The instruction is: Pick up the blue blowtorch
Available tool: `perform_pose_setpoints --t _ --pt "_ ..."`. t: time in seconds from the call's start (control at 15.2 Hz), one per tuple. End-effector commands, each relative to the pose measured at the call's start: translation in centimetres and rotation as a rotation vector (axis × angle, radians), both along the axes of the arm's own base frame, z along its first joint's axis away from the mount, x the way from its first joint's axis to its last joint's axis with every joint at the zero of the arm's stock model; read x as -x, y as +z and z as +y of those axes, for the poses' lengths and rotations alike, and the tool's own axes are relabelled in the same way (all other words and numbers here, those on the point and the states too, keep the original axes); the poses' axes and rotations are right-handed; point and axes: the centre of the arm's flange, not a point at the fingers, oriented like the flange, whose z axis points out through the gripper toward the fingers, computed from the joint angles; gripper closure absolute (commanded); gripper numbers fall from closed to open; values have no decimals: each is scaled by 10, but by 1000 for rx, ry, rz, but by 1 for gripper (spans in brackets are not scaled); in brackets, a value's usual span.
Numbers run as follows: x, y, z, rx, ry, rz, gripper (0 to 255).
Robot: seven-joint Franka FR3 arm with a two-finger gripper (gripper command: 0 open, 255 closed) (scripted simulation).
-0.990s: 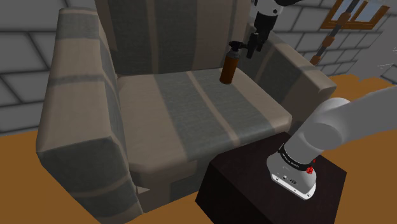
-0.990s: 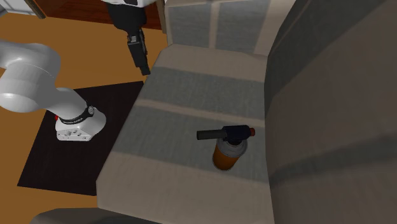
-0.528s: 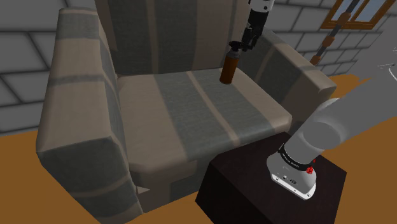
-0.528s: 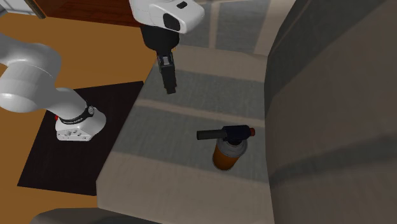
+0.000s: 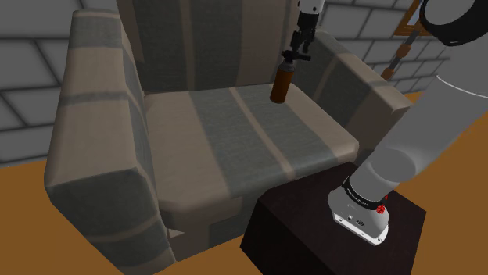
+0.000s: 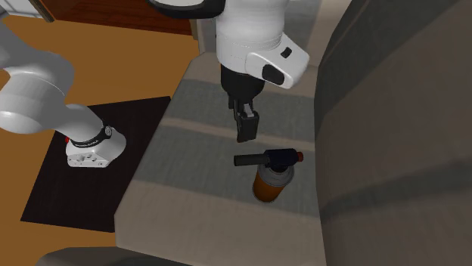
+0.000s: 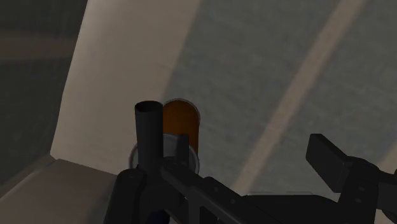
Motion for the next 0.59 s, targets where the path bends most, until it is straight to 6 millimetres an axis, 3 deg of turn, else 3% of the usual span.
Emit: perform_pose_setpoints --t 0.0,0.4,0.53 --pt "-18 -4 -21 -6 -7 10 0" --pt "-72 -21 -83 -25 -33 40 0" --pt "-73 -27 -84 -26 -33 41 0"
